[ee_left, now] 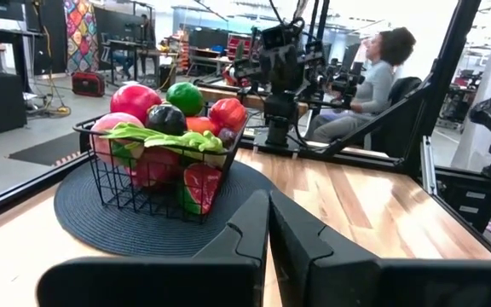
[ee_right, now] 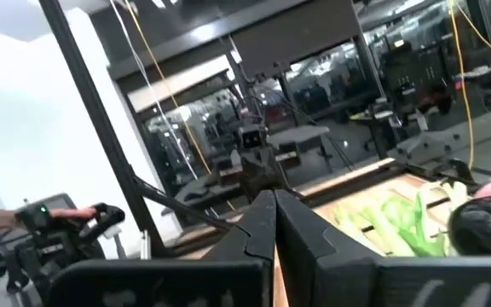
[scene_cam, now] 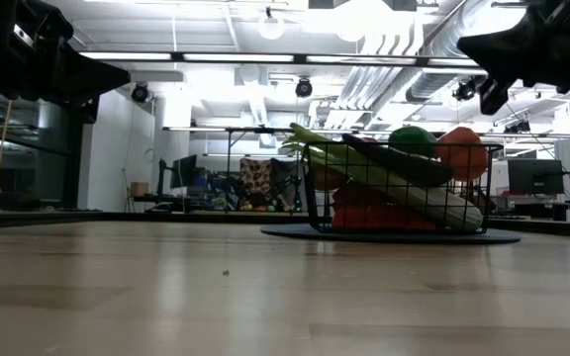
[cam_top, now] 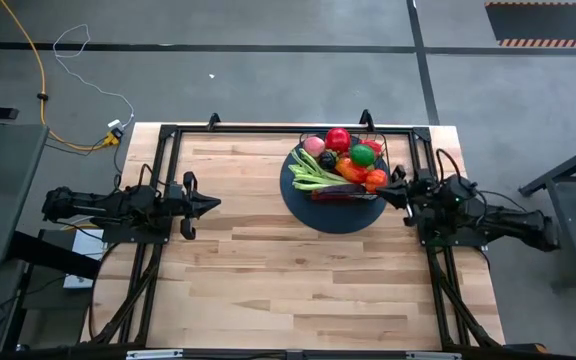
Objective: Build produce basket
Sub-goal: Return to Home Position
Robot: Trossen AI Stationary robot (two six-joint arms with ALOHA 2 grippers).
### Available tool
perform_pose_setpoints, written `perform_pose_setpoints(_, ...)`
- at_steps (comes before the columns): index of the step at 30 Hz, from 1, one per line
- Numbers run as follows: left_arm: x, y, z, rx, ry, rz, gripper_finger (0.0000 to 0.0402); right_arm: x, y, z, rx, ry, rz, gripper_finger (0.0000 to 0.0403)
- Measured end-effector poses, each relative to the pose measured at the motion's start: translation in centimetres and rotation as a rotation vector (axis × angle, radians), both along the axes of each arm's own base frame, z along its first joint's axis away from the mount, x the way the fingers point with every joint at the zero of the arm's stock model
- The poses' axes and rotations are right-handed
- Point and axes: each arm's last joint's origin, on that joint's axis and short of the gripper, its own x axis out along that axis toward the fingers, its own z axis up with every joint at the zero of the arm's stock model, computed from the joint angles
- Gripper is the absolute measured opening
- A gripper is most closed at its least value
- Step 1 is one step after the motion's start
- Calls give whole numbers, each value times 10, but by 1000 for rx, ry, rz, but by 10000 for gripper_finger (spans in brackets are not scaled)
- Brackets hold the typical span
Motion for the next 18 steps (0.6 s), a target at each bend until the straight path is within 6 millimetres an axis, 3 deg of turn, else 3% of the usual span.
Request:
perform_pose_setpoints(7, -1, 0, 1, 0, -15, 0, 3, 4, 11, -11, -56, 28, 16, 0)
perform_pose_setpoints(18, -2, 0, 3, 1, -35, 0, 3, 6, 13, -21, -95, 136, 64, 0)
